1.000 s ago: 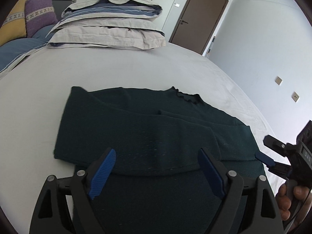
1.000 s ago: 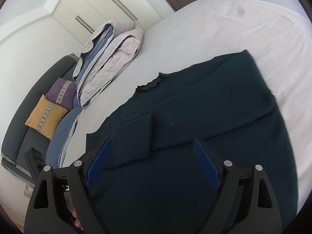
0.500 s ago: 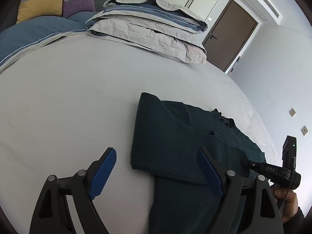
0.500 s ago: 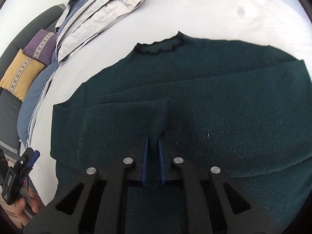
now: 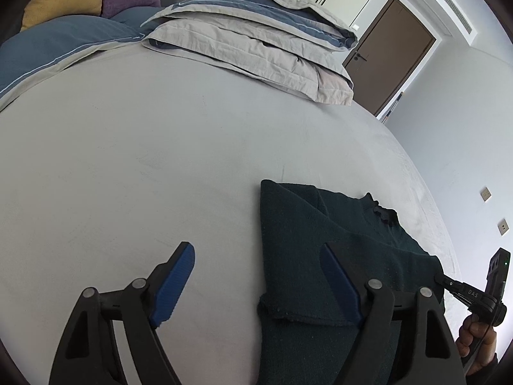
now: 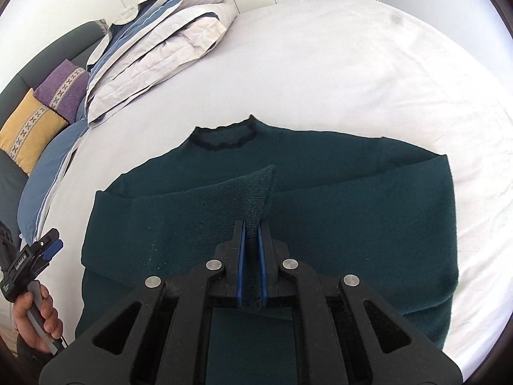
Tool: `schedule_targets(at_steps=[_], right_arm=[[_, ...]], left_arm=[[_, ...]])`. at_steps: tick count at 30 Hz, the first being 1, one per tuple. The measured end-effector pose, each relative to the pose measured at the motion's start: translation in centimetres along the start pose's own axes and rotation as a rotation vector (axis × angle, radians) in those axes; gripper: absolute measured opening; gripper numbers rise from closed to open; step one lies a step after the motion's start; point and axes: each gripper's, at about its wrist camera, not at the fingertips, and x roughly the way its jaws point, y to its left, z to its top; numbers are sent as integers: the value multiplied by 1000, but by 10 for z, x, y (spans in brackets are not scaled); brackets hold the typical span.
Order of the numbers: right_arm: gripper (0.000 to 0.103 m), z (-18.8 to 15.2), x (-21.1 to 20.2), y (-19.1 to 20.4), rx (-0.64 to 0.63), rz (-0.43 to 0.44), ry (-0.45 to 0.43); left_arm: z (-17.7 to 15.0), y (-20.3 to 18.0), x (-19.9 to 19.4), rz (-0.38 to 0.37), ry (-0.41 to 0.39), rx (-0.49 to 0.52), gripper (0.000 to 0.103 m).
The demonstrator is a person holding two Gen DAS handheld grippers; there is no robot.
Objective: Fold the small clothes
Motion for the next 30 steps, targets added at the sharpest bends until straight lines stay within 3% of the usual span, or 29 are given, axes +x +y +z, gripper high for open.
schedule_targets(at_steps=[11,16,17,18,20,24,30], right_arm=[[6,-2,31,-25,6,28,9],[6,-6,45,-22,4,32,19],[6,-7,47,-22,3,33,23],[6,-8,49,-22,0,32,26],[6,-10,51,-21,-3,29,27],[6,-10,54,-17,-3,28,21],[6,-8,55,-6,-21,16,24]], left_arm=[[36,-19,72,74,96,25,78],[36,-31,102,110,143,77,47],[35,-32,104,114,137,84,39],[35,-31,104,111,132,81,24],[37,-27,104,98,134,66,10],[31,-24,99,104,113,103,8],[28,-17,96,108,90,80,8]])
